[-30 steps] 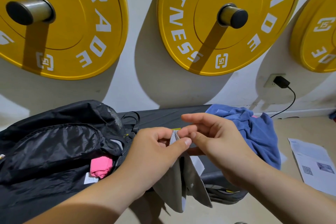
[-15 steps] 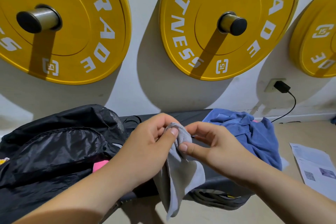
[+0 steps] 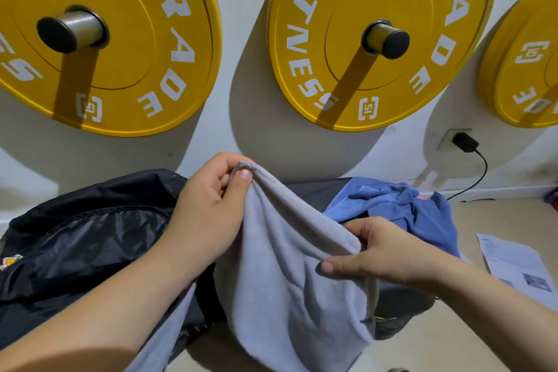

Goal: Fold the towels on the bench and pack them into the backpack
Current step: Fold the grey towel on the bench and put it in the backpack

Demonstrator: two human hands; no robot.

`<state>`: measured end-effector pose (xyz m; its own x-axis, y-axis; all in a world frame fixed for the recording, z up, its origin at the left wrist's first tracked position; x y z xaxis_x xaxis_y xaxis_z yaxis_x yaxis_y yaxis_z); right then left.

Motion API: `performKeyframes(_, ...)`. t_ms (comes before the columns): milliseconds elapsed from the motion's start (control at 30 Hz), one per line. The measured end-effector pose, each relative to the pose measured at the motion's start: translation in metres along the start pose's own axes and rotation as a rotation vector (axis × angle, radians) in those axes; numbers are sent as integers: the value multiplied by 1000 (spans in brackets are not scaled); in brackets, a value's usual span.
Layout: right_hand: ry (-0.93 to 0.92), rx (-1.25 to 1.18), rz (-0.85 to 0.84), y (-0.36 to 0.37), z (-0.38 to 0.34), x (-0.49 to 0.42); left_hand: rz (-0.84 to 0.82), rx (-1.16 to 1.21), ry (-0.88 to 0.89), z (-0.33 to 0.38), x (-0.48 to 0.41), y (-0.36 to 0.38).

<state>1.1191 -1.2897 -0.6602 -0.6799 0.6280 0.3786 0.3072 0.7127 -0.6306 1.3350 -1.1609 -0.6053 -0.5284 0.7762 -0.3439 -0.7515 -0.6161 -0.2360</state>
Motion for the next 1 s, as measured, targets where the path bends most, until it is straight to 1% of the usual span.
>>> performKeyframes(100, 59, 53, 30, -7, 20, 0, 82, 5, -52, -16, -5, -11)
performKeyframes(167, 59, 10, 58, -11, 29, 1, 112, -10, -76, -22, -6, -15)
performKeyframes(300, 76, -302, 157, -21, 45, 2, 123, -53, -135, -34, -6, -23)
performKeyframes(367, 103, -541, 202, -26, 53, 2, 154, -60, -174, -40, -6, -29)
performKeyframes(433, 79, -784, 219, -30, 49, 5, 161, -83, -207, -45, -6, -33)
performKeyframes(500, 20, -878, 254, -36, 38, 9, 133, -94, -223, -49, -4, -35)
performKeyframes(600, 56, -950, 362, -44, 35, 10, 71, -119, -225, -51, -4, -33)
performKeyframes(667, 103, -920, 447, -47, 40, 9, 12, -152, -236, -56, -3, -28)
performKeyframes(733, 145, -797, 534, -48, 49, 6, -34, -186, -246, -62, -2, -24)
performKeyframes(800, 151, -696, 587, -49, 53, 5, -55, -201, -248, -66, -1, -23)
performKeyframes(900, 131, -670, 574, -50, 50, 5, -79, -207, -281, -71, -3, -23)
performKeyframes(1000, 164, -582, 491, -50, 47, 9, -186, -183, -383, -74, 5, -17)
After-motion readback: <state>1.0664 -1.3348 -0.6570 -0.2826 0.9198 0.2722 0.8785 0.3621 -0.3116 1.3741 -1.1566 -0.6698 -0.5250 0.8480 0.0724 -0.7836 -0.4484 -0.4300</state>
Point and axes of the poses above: each hand's wrist, its own x-axis away from the middle knuckle, its own y-axis out of the palm, z = x × y, the point moved 6 cm from there along -x, towards the middle knuckle, and after that the axes turned 4 degrees about y, right-handed, at the moved point
